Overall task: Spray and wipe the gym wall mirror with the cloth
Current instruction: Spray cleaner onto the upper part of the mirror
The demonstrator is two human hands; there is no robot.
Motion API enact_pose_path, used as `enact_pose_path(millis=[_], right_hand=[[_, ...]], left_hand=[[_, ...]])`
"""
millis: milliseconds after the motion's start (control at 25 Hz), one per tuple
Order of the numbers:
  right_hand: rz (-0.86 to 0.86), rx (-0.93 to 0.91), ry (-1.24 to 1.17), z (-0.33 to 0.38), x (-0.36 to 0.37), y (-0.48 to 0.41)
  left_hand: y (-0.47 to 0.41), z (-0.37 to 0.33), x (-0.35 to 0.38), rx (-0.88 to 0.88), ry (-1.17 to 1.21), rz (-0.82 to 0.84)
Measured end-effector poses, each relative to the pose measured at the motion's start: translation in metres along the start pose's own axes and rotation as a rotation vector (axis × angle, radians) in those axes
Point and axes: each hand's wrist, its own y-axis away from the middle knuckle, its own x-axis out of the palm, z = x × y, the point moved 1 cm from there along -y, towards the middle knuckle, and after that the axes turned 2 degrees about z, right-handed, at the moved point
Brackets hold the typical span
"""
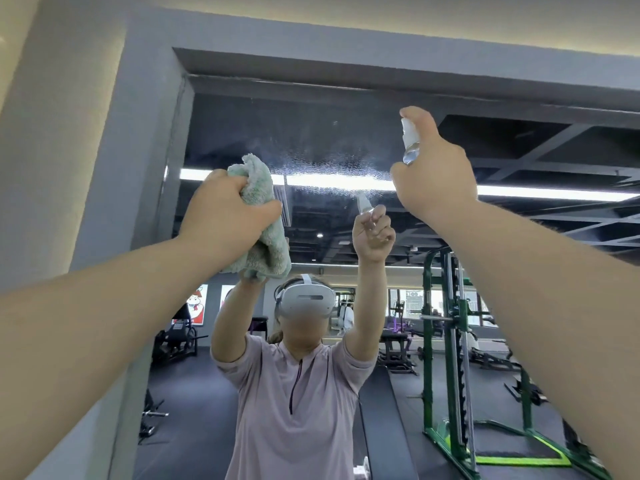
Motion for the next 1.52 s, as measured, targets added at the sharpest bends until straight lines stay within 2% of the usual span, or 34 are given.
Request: enact_pose_path(millis=[440,720,880,1080,1280,1520], right_hand=[[-0.056,0.086,0.094,-0.144,-0.047,-0.01],[-0.088,0.112,0.138,-0.269,-0.102,-0.033],[-0.057,0.088,0.163,-0.319,-0.125,-0.033],[-0.049,0.102,0.171,-0.345,-0.125,-0.024],[-0.079,0.254,0.135,-0.356,-0.137,-0.004],[-0.098,0.309,0.224,-0.344,-0.169,0.034]], left_hand=[[0.009,-0.089,0.112,0.054,-0.01,0.012],[0.021,-0.175,0.198,0.061,0.005,-0.061],[0.03,-0.211,0.231,0.084,-0.018,-0.088],[0.045,-0.225,0.245,0.062,-0.032,-0.07],[0.052,-0.218,0.233,0.057,-0.069,-0.006],[0.071,-0.233,0.237,0.124,0.061,0.13]])
